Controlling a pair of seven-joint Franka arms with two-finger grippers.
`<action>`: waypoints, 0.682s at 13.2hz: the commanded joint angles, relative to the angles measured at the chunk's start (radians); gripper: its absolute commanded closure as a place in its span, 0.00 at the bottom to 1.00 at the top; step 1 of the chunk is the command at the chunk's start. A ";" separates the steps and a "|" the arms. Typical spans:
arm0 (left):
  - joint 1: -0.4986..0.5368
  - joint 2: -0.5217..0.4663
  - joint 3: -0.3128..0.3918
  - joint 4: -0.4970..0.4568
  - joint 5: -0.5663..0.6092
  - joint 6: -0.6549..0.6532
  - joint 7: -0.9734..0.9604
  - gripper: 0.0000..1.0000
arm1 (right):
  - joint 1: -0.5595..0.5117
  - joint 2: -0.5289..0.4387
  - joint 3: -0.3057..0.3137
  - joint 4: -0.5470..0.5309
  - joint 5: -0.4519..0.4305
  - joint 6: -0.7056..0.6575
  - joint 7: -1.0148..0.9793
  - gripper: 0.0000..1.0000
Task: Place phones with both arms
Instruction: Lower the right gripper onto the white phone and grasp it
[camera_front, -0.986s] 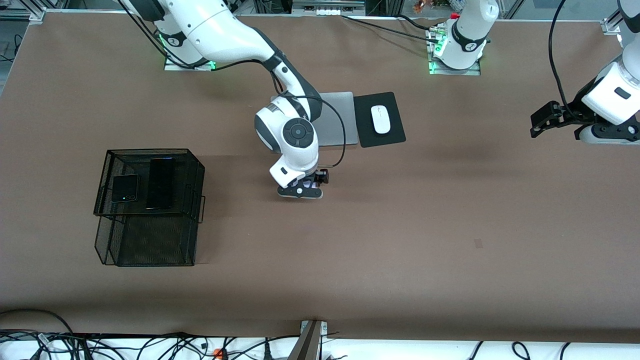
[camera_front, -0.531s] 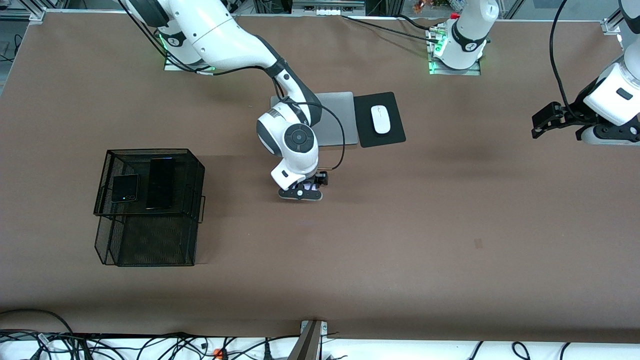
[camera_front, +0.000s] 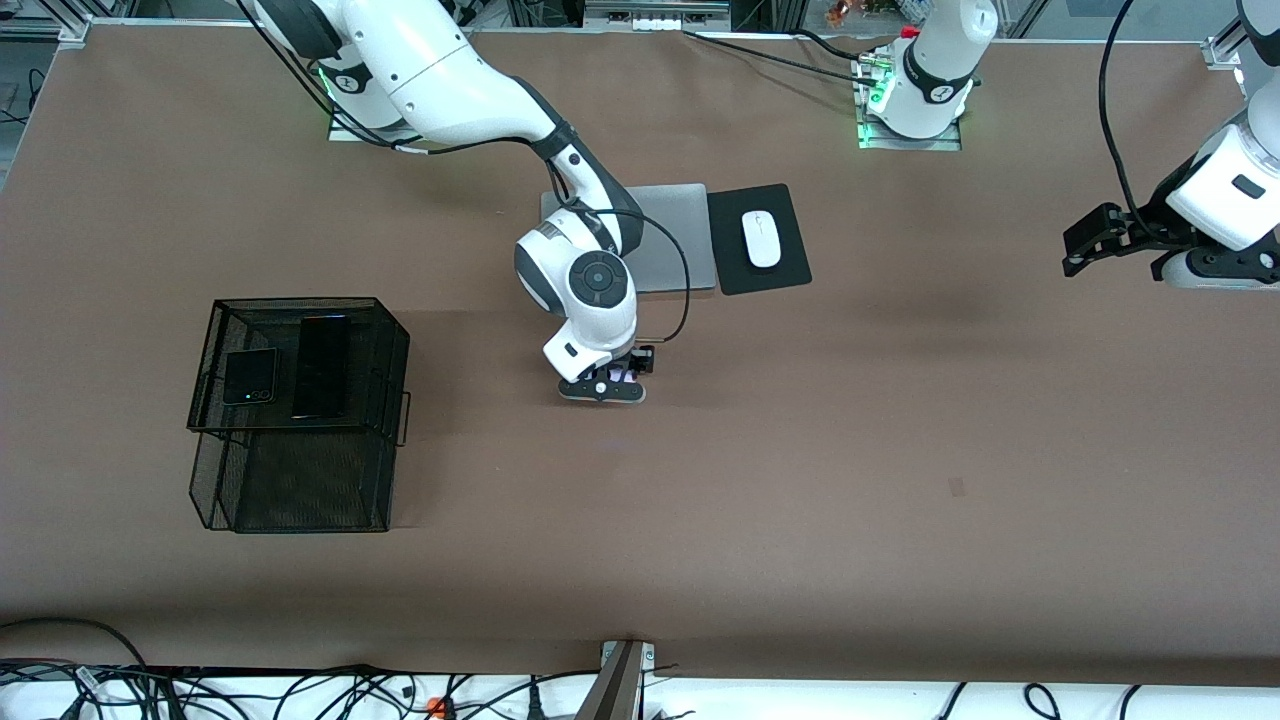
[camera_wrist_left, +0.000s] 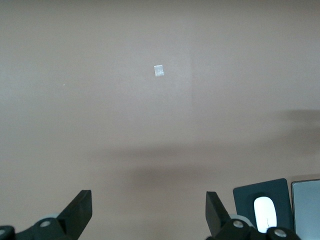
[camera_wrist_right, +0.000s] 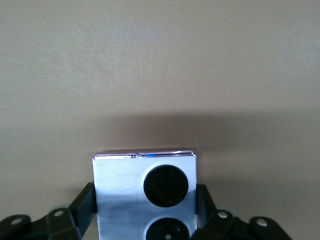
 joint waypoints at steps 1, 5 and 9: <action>0.001 -0.005 -0.009 0.013 0.014 -0.019 0.003 0.00 | -0.006 -0.006 0.007 0.001 -0.013 0.015 -0.017 0.86; -0.001 0.009 -0.009 0.032 0.007 -0.019 0.004 0.00 | -0.012 -0.064 0.010 0.101 0.001 -0.178 -0.017 0.98; 0.004 0.011 -0.007 0.032 0.007 -0.019 0.003 0.00 | -0.012 -0.105 0.019 0.352 0.004 -0.512 -0.011 0.99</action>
